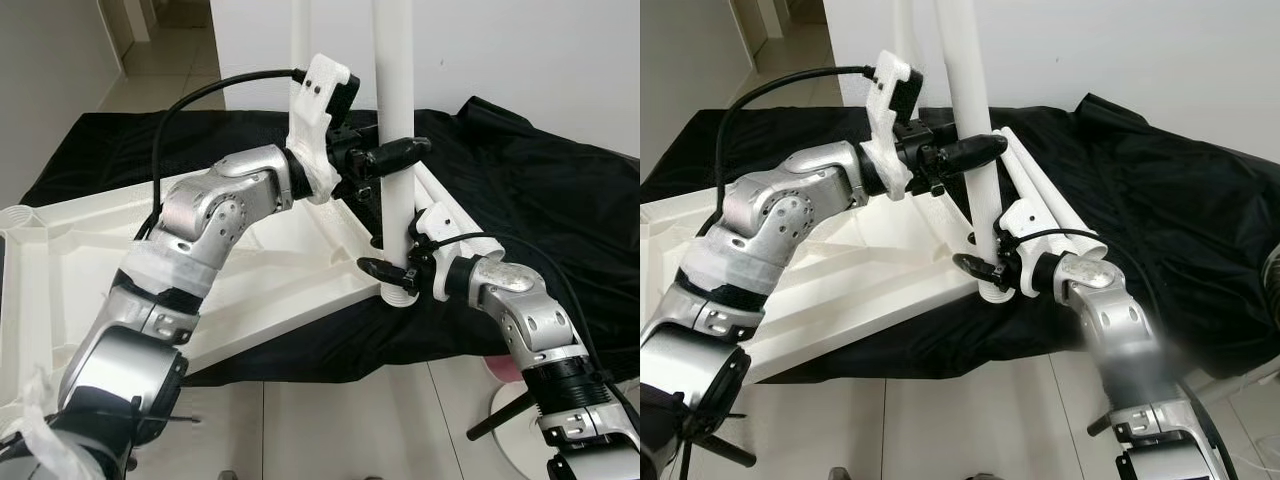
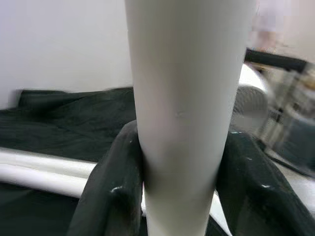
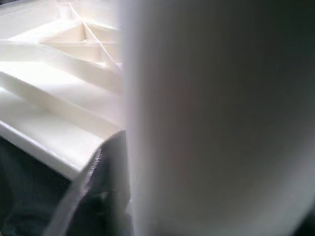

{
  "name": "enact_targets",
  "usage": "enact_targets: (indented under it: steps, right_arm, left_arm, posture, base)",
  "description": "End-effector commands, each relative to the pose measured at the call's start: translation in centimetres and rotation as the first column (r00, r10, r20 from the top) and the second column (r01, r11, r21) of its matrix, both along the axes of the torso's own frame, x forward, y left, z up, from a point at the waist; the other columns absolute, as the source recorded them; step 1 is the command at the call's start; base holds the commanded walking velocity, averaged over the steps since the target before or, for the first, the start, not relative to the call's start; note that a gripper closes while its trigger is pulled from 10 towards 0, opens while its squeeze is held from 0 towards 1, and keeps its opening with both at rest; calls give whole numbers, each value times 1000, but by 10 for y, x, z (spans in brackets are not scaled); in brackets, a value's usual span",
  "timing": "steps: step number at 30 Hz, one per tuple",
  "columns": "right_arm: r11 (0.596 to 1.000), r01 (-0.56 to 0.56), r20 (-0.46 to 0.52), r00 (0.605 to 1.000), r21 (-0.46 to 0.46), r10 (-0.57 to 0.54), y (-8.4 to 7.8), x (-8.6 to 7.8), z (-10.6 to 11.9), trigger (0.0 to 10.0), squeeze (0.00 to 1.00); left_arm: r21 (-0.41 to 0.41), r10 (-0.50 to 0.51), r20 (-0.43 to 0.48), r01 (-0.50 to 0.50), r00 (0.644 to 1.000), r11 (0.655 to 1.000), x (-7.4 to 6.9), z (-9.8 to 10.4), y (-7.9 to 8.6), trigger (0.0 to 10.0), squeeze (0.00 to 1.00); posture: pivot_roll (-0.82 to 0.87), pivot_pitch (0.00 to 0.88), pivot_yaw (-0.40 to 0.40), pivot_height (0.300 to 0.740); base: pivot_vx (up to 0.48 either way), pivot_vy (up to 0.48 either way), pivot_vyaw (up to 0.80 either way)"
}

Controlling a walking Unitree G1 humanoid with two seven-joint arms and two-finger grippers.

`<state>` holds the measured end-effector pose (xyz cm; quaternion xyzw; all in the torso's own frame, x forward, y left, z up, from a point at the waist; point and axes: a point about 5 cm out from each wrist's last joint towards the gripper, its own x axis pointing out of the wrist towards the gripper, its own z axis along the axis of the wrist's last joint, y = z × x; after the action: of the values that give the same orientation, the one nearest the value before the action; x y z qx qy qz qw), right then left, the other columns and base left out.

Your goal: Building children table

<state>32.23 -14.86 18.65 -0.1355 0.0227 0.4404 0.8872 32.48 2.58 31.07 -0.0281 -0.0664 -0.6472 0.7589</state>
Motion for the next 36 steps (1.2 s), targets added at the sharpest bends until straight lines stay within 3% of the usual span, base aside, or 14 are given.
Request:
enact_targets:
  steps: [1,9,10,13,14,20,25,27,29,30,33,36]
  right_arm:
    - [999,28,25,999,22,-29,-1,4,6,10000,1000]
    - [992,95,79,992,88,-102,0,12,16,10000,1000]
    - [985,122,96,986,125,-134,4,15,20,10000,639]
    - [982,128,97,985,136,-142,5,15,20,10000,639]
    - [978,140,108,982,152,-157,7,17,22,10000,0]
    - [955,211,149,958,210,-245,16,22,27,10000,0]
    - [926,265,181,930,269,-319,27,26,33,10000,0]
    - [926,265,181,930,269,-319,27,26,33,10000,0]
    - [892,341,182,897,297,-403,34,31,35,10000,0]
    - [892,341,182,897,297,-403,34,31,35,10000,0]
    - [842,437,170,847,316,-503,40,37,35,10000,0]
    - [833,454,167,837,317,-520,41,38,34,10000,0]
  left_arm:
    - [14,-46,22,46,999,999,-1,7,-4,10000,0]
    - [-7,108,-42,-108,993,994,18,20,1,10000,0]
    - [-27,173,-65,-175,983,984,26,27,5,10000,0]
    - [-34,191,-69,-194,979,981,28,29,6,10000,0]
    - [-34,215,-62,-218,975,975,31,31,7,10000,0]
    - [-57,290,-95,-296,952,953,40,39,11,10000,0]
    - [-45,430,-113,-437,896,898,52,39,13,10000,0]
    - [-45,430,-113,-437,896,898,52,39,13,10000,0]
    - [-43,488,-106,-494,867,868,54,39,11,10000,0]
    - [-43,488,-106,-494,867,868,54,39,11,10000,0]
    - [-52,528,-92,-534,844,844,53,42,6,10000,0]
    - [-54,534,-96,-540,840,840,53,43,5,10000,0]
  posture:
    - [-88,21,7,740]
    - [-87,22,11,740]
    - [-88,22,15,740]
    - [-88,22,16,740]
    - [-87,22,16,740]
    - [-90,21,19,740]
    - [-92,22,18,740]
    - [-92,22,18,740]
    - [-94,26,16,740]
    - [-94,26,16,740]
    - [-92,28,14,740]
    - [-91,30,12,740]
  base:
    - [0,0,0]
    - [0,0,0]
    - [0,0,0]
    - [0,0,0]
    - [0,0,0]
    - [0,0,0]
    - [0,0,0]
    - [0,0,0]
    - [0,0,0]
    - [0,0,0]
    - [0,0,0]
    - [0,0,0]
